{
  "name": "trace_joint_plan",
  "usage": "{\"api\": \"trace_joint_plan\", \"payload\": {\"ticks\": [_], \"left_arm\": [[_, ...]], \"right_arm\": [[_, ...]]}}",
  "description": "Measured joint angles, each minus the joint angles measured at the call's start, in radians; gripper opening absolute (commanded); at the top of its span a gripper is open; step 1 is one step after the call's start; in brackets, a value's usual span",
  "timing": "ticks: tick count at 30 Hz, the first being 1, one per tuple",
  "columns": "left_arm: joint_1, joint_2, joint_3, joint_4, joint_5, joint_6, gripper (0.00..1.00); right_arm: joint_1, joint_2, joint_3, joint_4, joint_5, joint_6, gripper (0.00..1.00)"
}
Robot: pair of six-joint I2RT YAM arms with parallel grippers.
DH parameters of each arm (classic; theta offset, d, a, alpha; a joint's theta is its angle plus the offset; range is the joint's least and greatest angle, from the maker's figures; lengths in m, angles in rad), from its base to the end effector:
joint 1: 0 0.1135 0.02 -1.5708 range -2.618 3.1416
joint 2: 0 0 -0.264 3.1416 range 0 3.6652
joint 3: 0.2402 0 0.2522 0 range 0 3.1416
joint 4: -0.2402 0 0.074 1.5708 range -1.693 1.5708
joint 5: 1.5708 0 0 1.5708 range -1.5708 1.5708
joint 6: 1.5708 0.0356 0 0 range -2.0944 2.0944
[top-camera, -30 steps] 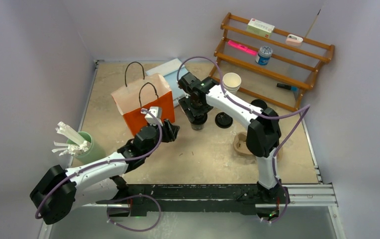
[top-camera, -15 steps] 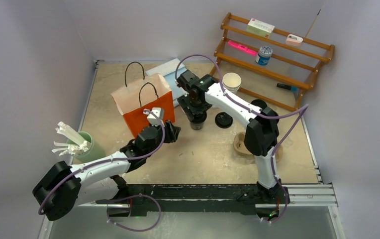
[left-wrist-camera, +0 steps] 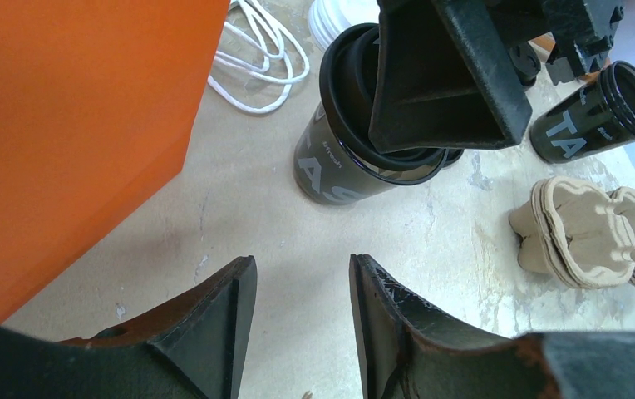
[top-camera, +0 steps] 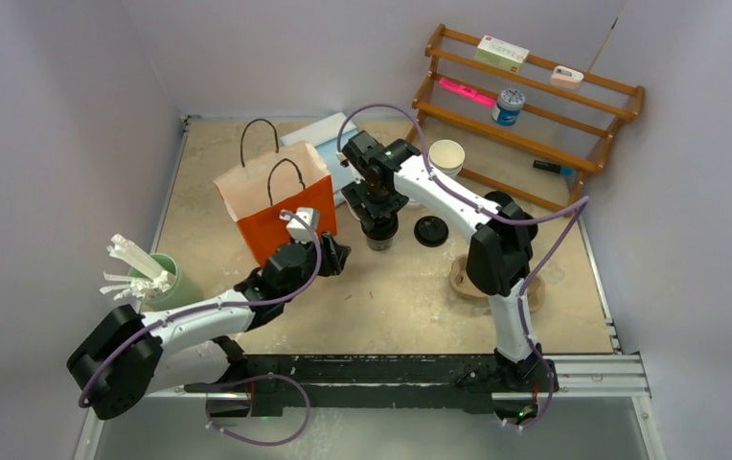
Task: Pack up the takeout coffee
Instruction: Close the cup lid on the coffee cup.
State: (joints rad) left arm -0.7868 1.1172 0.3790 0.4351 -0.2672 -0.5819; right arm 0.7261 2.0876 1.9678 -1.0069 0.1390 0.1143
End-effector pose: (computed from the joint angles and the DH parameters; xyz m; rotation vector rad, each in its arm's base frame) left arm 0.1686 -0.1557 0.1980 0.0077 1.9217 -0.6895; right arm 0.3381 0.2936 0.2747 -0.7668 2.5680 0.0765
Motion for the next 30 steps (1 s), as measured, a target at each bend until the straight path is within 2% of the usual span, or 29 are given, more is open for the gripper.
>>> {"api": "trace_joint_plan", "payload": {"ticks": [13, 30], "left_arm": [[0.0, 0.1, 0.0, 0.048, 0.029, 0.001, 0.46], [0.0, 0.155, 0.028, 0.073, 0.021, 0.026, 0.46]], "right_arm": [[-0.001, 0.0, 0.059, -0.049, 0.0, -0.005, 0.57], [-0.009, -0.015, -0.005, -0.052, -0.008, -0.022, 0.57]]}}
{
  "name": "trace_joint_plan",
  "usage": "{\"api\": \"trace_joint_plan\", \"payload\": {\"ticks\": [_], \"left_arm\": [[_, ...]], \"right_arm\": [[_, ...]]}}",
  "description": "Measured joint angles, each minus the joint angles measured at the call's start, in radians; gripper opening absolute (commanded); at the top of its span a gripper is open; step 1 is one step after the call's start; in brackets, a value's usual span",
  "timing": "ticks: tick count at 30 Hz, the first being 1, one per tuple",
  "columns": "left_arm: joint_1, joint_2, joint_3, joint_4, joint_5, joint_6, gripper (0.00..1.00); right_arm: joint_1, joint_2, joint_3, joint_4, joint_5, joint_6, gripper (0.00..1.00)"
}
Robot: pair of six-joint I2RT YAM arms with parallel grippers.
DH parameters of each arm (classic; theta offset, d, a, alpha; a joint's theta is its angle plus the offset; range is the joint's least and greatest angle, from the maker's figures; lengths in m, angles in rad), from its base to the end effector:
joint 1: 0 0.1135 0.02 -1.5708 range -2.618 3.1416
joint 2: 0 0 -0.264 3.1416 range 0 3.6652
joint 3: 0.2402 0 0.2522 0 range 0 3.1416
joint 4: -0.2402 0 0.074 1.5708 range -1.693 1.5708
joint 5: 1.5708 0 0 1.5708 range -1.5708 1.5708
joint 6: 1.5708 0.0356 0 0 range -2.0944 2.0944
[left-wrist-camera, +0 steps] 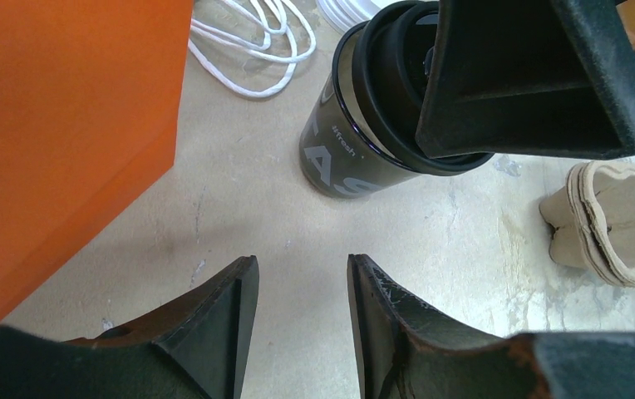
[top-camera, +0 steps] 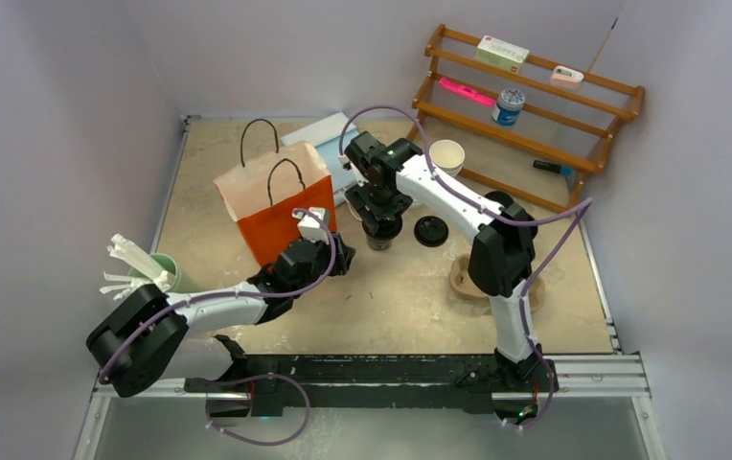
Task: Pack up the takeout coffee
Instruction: Close the cup lid on the coffee cup.
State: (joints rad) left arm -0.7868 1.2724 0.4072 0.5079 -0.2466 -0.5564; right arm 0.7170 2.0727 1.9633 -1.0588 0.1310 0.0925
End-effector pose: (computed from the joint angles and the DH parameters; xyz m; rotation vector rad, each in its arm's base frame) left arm 0.1817 -0.1699 0.1803 0.0580 1.9730 -0.6586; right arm 0.3346 0.2855 0.2773 -0.8010 2.6001 0.0546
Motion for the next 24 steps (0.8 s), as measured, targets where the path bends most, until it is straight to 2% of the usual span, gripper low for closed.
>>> {"api": "trace_joint_plan", "payload": {"ticks": [24], "left_arm": [[0.0, 0.043, 0.0, 0.027, -0.003, 0.027, 0.45]], "right_arm": [[-0.004, 0.035, 0.021, 0.01, -0.044, -0.008, 0.56]]}}
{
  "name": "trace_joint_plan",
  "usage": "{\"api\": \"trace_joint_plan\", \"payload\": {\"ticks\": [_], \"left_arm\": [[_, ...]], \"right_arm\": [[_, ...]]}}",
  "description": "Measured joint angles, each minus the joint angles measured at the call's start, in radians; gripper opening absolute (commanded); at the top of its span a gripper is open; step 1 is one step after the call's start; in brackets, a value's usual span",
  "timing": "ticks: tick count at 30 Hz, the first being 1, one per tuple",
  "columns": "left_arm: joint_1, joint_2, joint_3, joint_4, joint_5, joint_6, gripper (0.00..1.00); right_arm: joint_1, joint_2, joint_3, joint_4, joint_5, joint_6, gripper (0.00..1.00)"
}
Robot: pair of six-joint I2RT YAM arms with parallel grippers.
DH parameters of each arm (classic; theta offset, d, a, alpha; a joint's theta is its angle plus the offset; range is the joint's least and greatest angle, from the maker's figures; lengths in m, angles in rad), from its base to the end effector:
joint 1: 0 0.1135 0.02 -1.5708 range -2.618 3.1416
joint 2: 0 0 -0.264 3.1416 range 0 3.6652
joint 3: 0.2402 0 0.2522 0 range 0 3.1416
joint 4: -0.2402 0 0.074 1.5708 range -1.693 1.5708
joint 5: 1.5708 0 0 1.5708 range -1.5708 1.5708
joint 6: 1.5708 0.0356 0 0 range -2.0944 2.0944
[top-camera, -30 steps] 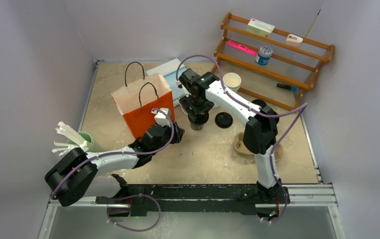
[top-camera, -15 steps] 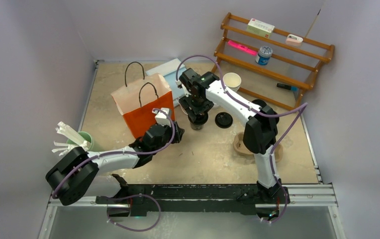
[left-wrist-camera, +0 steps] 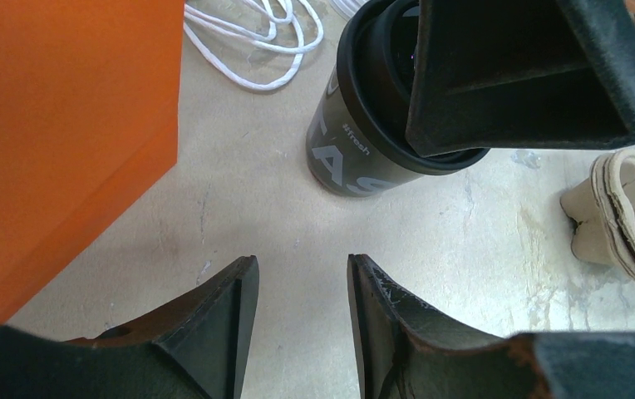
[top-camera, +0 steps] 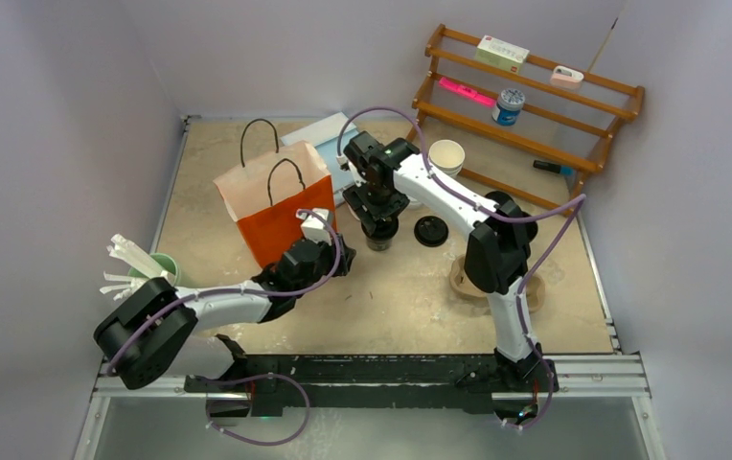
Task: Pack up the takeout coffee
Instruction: Close the cup lid on the coffee cup.
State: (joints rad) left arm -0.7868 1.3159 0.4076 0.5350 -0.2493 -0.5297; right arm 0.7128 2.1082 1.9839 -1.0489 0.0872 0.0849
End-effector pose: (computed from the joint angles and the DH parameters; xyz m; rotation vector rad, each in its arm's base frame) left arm 0.1845 -0.1725 0.1732 0.0859 1.9831 -0.6294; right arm 0.3410 0.2906 0.2685 -0.8232 2.6135 0.1042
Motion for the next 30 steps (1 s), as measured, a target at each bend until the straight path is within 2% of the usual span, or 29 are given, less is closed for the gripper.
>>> {"api": "trace_joint_plan", "payload": {"ticks": [15, 30], "left_arm": [[0.0, 0.066, 0.0, 0.077, 0.0, 0.0, 0.46], [0.036, 0.209, 0.02, 0.187, 0.012, -0.009, 0.47]], "right_arm": [[0.0, 0.006, 0.0, -0.011, -0.002, -0.008, 0.55], [-0.001, 0.045, 0.053, -0.053, -0.001, -0.007, 0.53]]}}
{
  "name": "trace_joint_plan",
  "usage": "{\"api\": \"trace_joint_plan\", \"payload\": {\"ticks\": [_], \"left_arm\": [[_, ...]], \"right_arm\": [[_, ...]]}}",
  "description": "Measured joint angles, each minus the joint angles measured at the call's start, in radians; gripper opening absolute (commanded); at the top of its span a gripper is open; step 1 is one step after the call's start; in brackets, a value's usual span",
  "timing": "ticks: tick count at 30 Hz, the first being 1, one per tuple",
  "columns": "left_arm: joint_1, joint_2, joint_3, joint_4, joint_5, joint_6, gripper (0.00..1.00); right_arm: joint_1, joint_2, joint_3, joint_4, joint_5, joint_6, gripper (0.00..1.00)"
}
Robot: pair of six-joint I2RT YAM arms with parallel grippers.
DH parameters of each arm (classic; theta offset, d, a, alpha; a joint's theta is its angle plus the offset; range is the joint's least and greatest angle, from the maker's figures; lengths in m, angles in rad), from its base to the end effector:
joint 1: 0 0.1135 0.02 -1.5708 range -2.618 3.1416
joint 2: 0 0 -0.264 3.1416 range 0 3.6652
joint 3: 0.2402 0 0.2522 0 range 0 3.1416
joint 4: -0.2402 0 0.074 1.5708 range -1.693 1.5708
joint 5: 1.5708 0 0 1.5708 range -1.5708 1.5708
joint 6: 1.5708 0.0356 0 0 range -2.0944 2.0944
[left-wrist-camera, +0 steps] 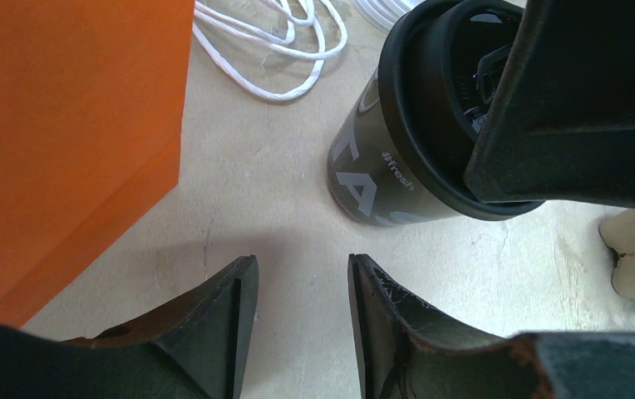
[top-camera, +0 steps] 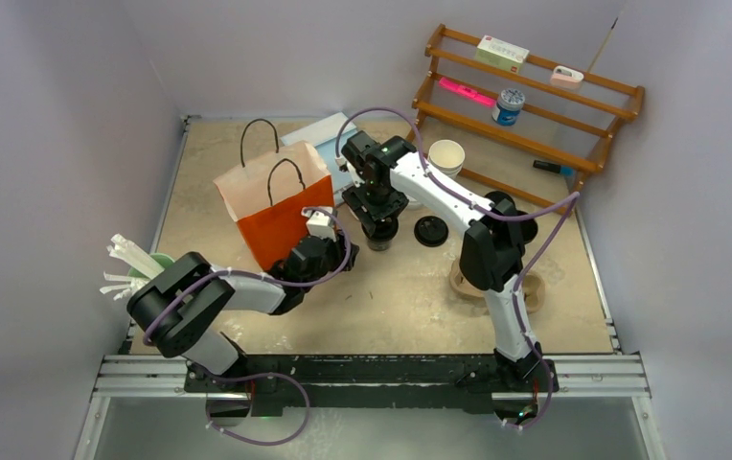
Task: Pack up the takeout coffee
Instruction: Close the cup lid on the coffee cup.
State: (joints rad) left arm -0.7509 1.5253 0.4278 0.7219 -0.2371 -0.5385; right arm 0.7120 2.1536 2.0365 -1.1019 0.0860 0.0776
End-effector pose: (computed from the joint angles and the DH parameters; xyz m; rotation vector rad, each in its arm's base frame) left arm 0.2061 -0.1809 0.1467 0.0503 1.9865 -0.6216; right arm 0.3452 0.2939 0.2621 -0.8478 2.6509 0.0797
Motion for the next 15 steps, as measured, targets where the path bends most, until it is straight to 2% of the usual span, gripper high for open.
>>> {"api": "trace_joint_plan", "payload": {"ticks": [15], "left_arm": [[0.004, 0.018, 0.003, 0.05, -0.001, 0.005, 0.47]], "right_arm": [[0.0, 0.026, 0.024, -0.02, -0.001, 0.0, 0.51]]}}
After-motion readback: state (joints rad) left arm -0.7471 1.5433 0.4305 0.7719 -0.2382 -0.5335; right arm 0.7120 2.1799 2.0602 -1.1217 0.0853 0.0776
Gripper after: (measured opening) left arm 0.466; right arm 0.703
